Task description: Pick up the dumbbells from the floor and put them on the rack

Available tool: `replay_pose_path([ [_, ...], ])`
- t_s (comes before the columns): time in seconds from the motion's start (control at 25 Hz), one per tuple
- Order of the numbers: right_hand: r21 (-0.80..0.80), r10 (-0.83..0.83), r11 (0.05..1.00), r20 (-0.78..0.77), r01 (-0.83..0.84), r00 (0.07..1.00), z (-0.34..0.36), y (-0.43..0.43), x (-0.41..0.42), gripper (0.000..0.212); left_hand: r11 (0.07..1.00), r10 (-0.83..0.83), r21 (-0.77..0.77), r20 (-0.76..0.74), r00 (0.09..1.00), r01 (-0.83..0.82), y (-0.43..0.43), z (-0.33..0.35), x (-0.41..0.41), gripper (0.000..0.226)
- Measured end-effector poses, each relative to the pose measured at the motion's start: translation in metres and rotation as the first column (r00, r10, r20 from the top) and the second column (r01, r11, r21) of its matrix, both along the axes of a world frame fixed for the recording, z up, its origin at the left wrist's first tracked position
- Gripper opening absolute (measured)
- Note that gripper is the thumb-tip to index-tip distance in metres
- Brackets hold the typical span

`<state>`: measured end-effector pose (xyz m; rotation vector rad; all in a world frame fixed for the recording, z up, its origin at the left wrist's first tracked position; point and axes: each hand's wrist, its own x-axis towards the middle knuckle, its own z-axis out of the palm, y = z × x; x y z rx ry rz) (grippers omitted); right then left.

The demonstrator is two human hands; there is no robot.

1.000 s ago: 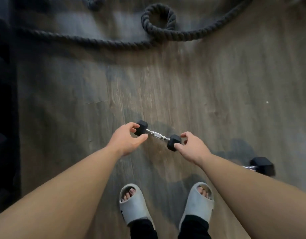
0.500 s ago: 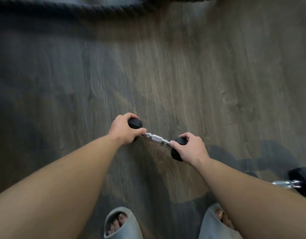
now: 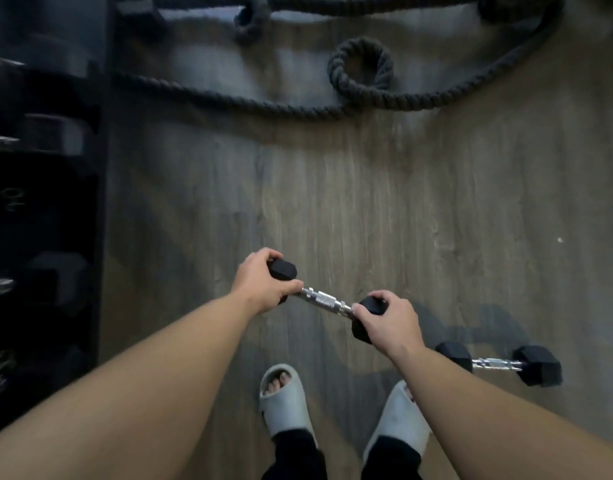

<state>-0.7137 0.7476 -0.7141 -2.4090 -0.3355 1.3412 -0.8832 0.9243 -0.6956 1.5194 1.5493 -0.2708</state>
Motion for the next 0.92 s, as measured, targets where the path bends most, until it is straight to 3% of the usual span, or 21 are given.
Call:
replay_pose_path([
  [0.12, 0.061, 0.011, 0.998, -0.004, -0.011, 1.000, 0.105, 0.025, -0.017, 0.032, 0.996, 0.075, 0.046, 0.008, 0.997, -0.075, 0.020, 0.114, -0.020, 0.058],
  [0.44, 0.210, 0.039, 0.977, 0.023, -0.043, 0.999, 0.343, 0.039, -0.089, 0.040, 0.976, 0.037, 0.215, 0.041, 0.998, -0.045, 0.028, 0.376, -0.101, 0.062],
  [0.68, 0.324, 0.140, 0.935, 0.033, -0.144, 0.990, 0.434, 0.009, -0.160, 0.037, 0.956, 0.095, 0.275, 0.037, 0.995, -0.101, -0.026, 0.476, -0.192, 0.065],
  [0.92, 0.423, 0.290, 0.864, 0.026, -0.273, 0.957, 0.487, -0.031, -0.239, 0.037, 0.876, 0.283, 0.390, 0.062, 0.957, -0.284, -0.117, 0.557, -0.288, 0.075],
])
